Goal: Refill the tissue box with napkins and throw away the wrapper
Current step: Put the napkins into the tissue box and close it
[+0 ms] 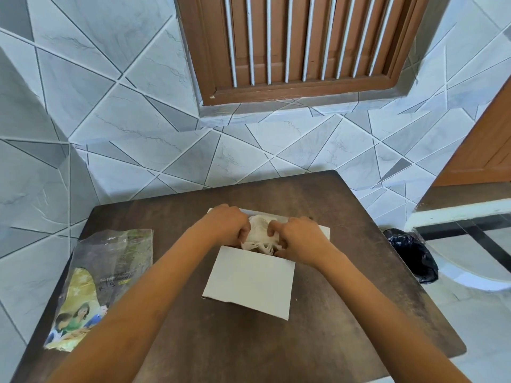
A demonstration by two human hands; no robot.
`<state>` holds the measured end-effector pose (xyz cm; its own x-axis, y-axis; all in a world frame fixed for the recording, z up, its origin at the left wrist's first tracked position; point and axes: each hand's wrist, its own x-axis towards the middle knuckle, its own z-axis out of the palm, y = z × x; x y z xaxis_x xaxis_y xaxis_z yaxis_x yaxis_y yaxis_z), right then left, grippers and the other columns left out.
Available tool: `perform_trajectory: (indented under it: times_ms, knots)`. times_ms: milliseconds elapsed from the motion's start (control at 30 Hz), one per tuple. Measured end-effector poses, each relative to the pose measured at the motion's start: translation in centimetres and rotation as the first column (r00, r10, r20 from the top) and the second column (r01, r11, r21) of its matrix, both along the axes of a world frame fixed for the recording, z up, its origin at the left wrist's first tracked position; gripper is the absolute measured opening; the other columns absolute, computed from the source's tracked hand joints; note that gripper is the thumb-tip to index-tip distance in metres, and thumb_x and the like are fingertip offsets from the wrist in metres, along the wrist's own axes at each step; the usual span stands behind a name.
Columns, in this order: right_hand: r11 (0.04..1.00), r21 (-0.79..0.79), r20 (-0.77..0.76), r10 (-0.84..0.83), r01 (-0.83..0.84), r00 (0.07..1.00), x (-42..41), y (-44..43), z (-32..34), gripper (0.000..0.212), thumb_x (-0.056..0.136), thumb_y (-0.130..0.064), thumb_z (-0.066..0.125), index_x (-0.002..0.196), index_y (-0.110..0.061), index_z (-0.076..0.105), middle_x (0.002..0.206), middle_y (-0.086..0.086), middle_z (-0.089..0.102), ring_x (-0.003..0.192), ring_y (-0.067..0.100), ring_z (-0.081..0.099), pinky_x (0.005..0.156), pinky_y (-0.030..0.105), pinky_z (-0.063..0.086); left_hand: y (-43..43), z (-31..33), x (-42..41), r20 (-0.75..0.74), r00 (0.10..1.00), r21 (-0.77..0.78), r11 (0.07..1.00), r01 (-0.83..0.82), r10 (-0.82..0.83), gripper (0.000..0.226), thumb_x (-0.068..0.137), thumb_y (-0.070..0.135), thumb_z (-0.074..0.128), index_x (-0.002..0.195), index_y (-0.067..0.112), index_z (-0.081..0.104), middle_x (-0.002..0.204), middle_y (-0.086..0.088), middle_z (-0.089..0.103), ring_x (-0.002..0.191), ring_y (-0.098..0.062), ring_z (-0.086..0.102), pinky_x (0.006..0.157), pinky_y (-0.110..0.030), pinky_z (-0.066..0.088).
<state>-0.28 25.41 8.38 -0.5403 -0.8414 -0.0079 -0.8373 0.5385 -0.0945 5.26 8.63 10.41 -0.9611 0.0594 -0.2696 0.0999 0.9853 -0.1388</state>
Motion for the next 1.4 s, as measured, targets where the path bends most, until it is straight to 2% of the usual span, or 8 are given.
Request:
perform_trajectory:
  times_ms: [167, 400, 533, 667, 1000, 1233, 1333, 1400]
  knots:
    - [0.999, -0.009, -0.034, -0.032, 0.031, 0.999, 0.0, 0.3, -0.7, 0.046, 0.079, -0.037, 0.059, 0.121, -0.021, 0.049, 0.117, 0.004, 0.057, 0.113, 0.026, 0.047, 0.09, 0.034, 0.034, -0.2, -0.3, 0.2, -0.039, 0.997, -0.051, 0.996, 0.071, -0.073, 0.009, 0.08, 0.019, 0.06, 0.088, 0.023, 0.058, 0.103, 0.001, 0.062, 0.103, -0.021, 0.054, 0.072, -0.025, 0.026]
    - [0.995, 0.062, -0.066, -0.071, 0.076, 0.995, -0.6, -0.5, -0.6, 0.074, 0.082, -0.044, 0.056, 0.142, -0.018, 0.021, 0.133, 0.006, 0.051, 0.119, 0.027, 0.048, 0.098, 0.037, 0.034, -1.2, -1.5, -0.3, -0.1, 0.995, -0.031, 0.999, 0.008, -0.011, 0.045, 0.079, 0.048, 0.059, 0.118, 0.028, 0.049, 0.119, 0.004, 0.059, 0.111, -0.02, 0.039, 0.088, -0.036, 0.028]
    - [0.996, 0.088, -0.146, -0.006, 0.019, 0.989, -1.4, -0.6, -0.5, 0.064, 0.083, -0.035, 0.057, 0.138, -0.02, 0.027, 0.129, 0.006, 0.053, 0.115, 0.026, 0.051, 0.093, 0.036, 0.038, -2.6, -2.1, -0.6, -0.083, 0.997, 0.112, 0.994, 0.014, -0.005, 0.037, 0.077, 0.048, 0.056, 0.111, 0.038, 0.043, 0.101, 0.005, 0.058, 0.107, -0.023, 0.04, 0.084, -0.035, 0.029]
    - [0.999, 0.053, -0.123, 0.019, -0.013, 0.992, -0.9, -0.2, -0.7, 0.055, 0.083, -0.033, 0.057, 0.131, -0.017, 0.037, 0.126, 0.006, 0.051, 0.112, 0.026, 0.051, 0.091, 0.035, 0.04, -3.2, -1.8, -0.2, -0.116, 0.993, 0.191, 0.981, 0.039, -0.017, 0.047, 0.074, 0.045, 0.065, 0.112, 0.028, 0.043, 0.106, 0.013, 0.064, 0.108, -0.015, 0.037, 0.077, -0.03, 0.018]
    - [0.989, 0.138, -0.121, -0.041, 0.058, 0.992, -0.7, -1.1, -0.9, 0.024, 0.084, -0.019, 0.052, 0.104, -0.024, 0.063, 0.098, 0.003, 0.069, 0.089, 0.023, 0.063, 0.067, 0.028, 0.039, -1.4, -1.3, -0.6, -0.023, 1.0, -0.033, 0.999, -0.021, 0.021, 0.017, 0.079, 0.036, 0.061, 0.087, 0.023, 0.067, 0.089, 0.005, 0.064, 0.102, -0.017, 0.042, 0.079, -0.032, 0.02]
    - [0.995, 0.087, -0.041, 0.055, -0.052, 0.998, -2.9, -1.6, -1.0, 0.037, 0.085, -0.025, 0.053, 0.122, -0.028, 0.056, 0.118, 0.003, 0.063, 0.109, 0.024, 0.052, 0.092, 0.034, 0.038, -1.7, -1.5, 0.8, -0.052, 0.988, 0.023, 0.989, -0.143, 0.144, 0.025, 0.078, 0.042, 0.063, 0.096, 0.025, 0.066, 0.096, 0.005, 0.067, 0.102, -0.018, 0.046, 0.087, -0.034, 0.027]
    - [0.994, -0.097, 0.127, 0.063, -0.05, 0.99, -2.3, -0.4, -0.6, 0.04, 0.078, -0.031, 0.065, 0.117, -0.02, 0.06, 0.118, 0.001, 0.063, 0.111, 0.022, 0.05, 0.091, 0.028, 0.034, -2.6, -0.8, 2.1, -0.026, 0.971, 0.288, 0.932, -0.218, 0.236, 0.04, 0.071, 0.046, 0.072, 0.106, 0.03, 0.063, 0.103, 0.01, 0.065, 0.099, -0.014, 0.045, 0.089, -0.034, 0.032]
    - [0.959, -0.28, 0.217, 0.023, 0.04, 0.976, -2.0, 1.1, -0.5, 0.047, 0.071, -0.034, 0.073, 0.115, -0.02, 0.061, 0.12, 0.001, 0.061, 0.114, 0.021, 0.047, 0.096, 0.026, 0.034, -3.9, 0.0, 3.0, -0.015, 0.947, 0.56, 0.788, -0.257, 0.32, 0.045, 0.064, 0.041, 0.079, 0.104, 0.029, 0.063, 0.108, 0.009, 0.062, 0.102, -0.013, 0.051, 0.087, -0.03, 0.041]
